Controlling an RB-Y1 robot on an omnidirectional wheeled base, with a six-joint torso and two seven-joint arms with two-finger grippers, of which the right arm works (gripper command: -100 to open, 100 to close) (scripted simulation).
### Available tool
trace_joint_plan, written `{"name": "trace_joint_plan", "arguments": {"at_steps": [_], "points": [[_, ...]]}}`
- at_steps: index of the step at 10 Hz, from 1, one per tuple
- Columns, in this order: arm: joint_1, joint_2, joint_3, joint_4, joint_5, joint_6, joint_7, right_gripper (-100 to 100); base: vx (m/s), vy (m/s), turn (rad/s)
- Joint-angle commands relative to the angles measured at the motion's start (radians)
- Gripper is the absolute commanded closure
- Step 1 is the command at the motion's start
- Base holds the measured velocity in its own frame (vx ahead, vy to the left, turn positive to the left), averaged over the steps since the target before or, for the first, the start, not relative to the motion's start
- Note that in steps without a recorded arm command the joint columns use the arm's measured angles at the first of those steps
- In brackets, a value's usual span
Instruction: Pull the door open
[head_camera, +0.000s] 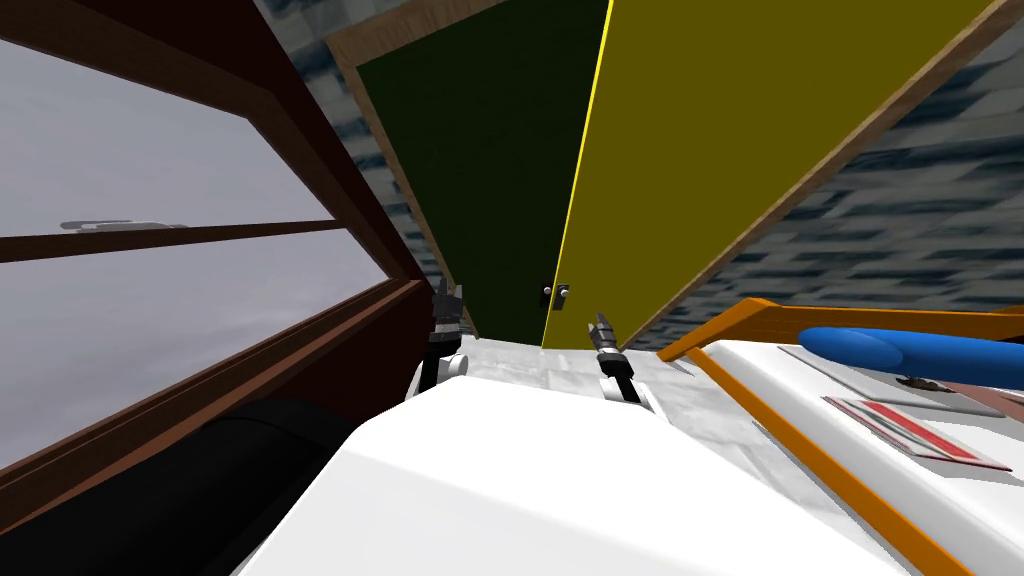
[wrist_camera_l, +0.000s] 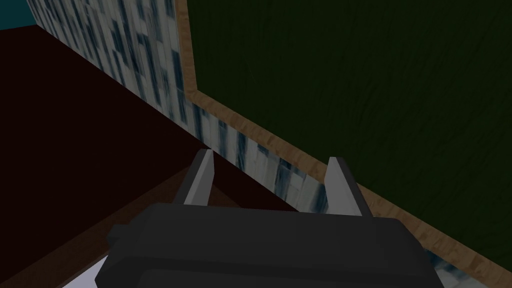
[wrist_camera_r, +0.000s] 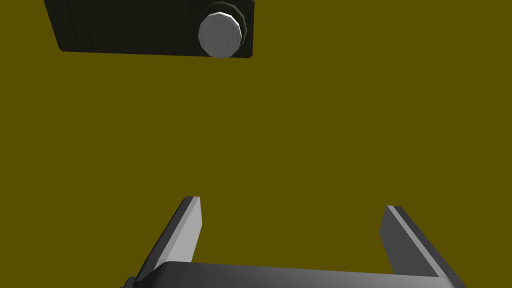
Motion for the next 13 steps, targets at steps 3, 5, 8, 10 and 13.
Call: {"name": "trace_joint_plan", "arguments": {"at_steps": [3, 5, 8, 10, 13], "points": [[-0.020, 0.002, -0.001, 0.054, 0.023, 0.021, -0.028, -100, 0.180, 0.049, 0.069], [-0.036, 0.003, -0.001, 0.088, 0.036, 0.032, -0.043, -100, 0.182, 0.026, 0.081], [-0.045, 0.005, -0.002, 0.107, 0.043, 0.034, -0.048, -100, 0.164, 0.045, 0.048], [-0.025, -0.023, -0.045, 0.131, 0.030, 0.037, -0.055, -100, -0.103, -0.054, -0.103], [-0.010, -0.062, -0.098, 0.163, 0.009, 0.038, -0.065, -100, -0.103, -0.032, -0.024]]}}
